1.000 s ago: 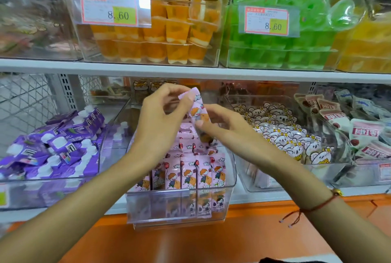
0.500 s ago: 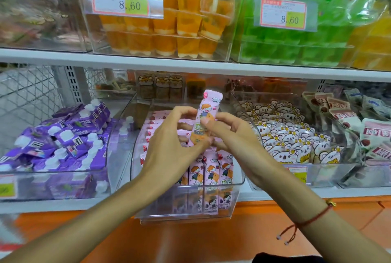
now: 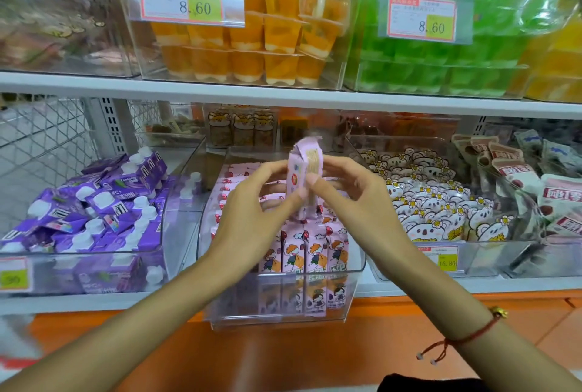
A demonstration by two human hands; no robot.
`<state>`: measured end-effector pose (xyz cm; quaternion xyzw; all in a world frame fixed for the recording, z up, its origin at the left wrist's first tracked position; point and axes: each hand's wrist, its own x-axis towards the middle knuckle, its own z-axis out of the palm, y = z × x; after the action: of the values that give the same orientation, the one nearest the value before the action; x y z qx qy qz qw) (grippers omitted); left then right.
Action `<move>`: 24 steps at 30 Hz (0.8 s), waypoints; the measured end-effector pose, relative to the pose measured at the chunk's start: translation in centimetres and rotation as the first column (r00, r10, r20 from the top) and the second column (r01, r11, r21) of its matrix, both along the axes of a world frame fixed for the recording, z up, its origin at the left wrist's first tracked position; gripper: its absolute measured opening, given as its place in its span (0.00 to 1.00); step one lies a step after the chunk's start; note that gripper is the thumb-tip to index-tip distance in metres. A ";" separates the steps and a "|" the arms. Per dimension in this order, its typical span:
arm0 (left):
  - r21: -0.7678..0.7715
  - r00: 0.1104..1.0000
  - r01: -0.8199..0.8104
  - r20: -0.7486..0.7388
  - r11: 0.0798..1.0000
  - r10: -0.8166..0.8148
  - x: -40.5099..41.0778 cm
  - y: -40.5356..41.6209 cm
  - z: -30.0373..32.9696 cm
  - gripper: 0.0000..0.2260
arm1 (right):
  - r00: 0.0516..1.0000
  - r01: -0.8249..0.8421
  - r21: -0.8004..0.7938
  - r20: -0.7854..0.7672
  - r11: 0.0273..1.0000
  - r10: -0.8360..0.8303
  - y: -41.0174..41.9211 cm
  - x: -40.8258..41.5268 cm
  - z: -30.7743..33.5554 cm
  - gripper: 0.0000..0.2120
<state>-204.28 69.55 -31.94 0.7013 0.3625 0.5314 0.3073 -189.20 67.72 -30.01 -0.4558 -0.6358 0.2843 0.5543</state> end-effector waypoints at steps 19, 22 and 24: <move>-0.369 0.962 0.260 0.178 0.892 -0.207 -1.4 0.6 1.8 0.14 | 0.992 -0.111 -0.060 0.051 0.992 0.114 -0.2 0.6 -0.2 0.14; -0.246 0.959 0.278 0.135 0.929 -0.251 -1.8 0.5 1.8 0.19 | 0.983 -0.168 0.024 0.078 0.986 0.165 -0.3 0.9 -0.1 0.17; -0.206 0.957 0.288 0.106 0.935 -0.272 -2.0 0.3 1.7 0.19 | 0.981 -0.179 0.044 0.083 0.983 0.175 -0.3 0.9 -0.2 0.17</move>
<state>-206.32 69.88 -30.20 0.6869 0.3034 0.4651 0.4687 -188.29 67.38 -30.18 -0.3940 -0.7022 0.2979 0.5128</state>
